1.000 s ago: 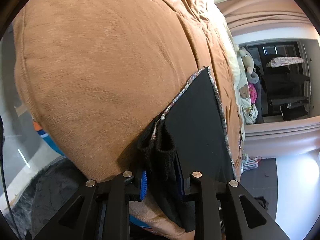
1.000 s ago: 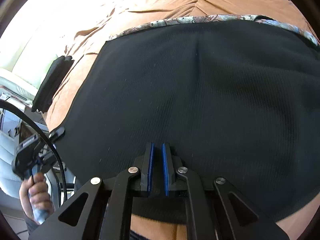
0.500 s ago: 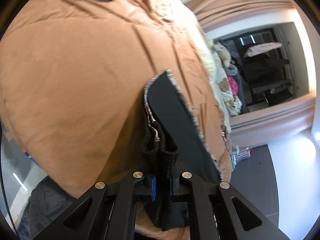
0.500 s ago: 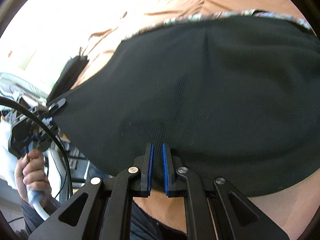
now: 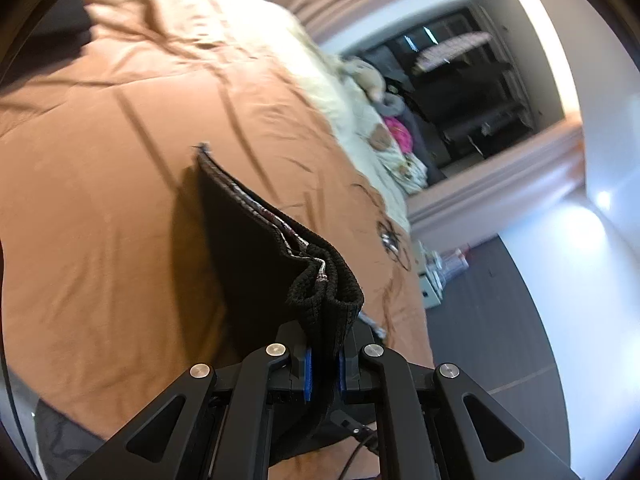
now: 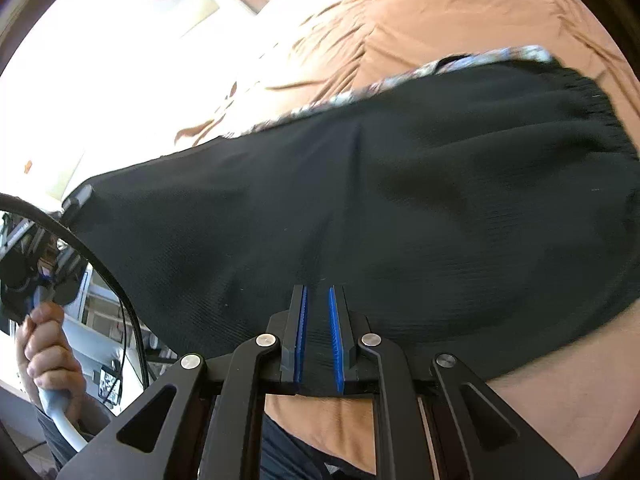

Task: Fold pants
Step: 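Lift the shorts edge with the left tool and fold it over toward the right tool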

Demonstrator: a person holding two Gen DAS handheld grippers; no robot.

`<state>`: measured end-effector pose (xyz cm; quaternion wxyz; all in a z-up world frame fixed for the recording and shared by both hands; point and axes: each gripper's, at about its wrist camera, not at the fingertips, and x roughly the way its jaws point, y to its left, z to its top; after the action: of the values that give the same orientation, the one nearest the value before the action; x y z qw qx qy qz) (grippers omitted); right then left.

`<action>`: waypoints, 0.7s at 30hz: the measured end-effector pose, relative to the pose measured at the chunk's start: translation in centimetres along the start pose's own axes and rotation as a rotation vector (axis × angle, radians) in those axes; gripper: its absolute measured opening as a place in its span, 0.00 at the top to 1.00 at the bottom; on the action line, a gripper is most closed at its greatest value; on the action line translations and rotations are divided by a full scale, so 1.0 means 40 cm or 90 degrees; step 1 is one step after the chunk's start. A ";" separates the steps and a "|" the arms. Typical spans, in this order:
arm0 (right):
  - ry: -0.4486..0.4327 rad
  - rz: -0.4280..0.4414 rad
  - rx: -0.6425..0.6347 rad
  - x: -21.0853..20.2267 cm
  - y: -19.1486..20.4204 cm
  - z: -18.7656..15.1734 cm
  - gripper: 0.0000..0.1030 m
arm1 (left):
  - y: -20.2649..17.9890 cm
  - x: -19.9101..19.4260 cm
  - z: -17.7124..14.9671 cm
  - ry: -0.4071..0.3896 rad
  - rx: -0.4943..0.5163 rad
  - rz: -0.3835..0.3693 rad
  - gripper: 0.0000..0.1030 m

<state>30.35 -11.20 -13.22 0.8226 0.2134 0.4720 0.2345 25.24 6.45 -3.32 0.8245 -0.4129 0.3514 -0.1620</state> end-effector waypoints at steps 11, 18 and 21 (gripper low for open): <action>-0.093 0.004 0.040 -0.180 -0.116 -0.031 0.48 | -0.197 0.155 -0.004 0.065 0.082 -0.056 0.92; -0.145 0.001 0.056 -0.298 -0.186 -0.065 0.48 | -0.298 0.241 -0.044 0.116 0.130 -0.084 0.92; -0.164 0.000 0.060 -0.343 -0.200 -0.090 0.48 | -0.333 0.280 -0.065 0.140 0.145 -0.098 0.92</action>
<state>22.57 -25.18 -10.18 0.8656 0.2800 0.3726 0.1828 31.54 -9.35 1.19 0.8078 -0.3223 0.3863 -0.3072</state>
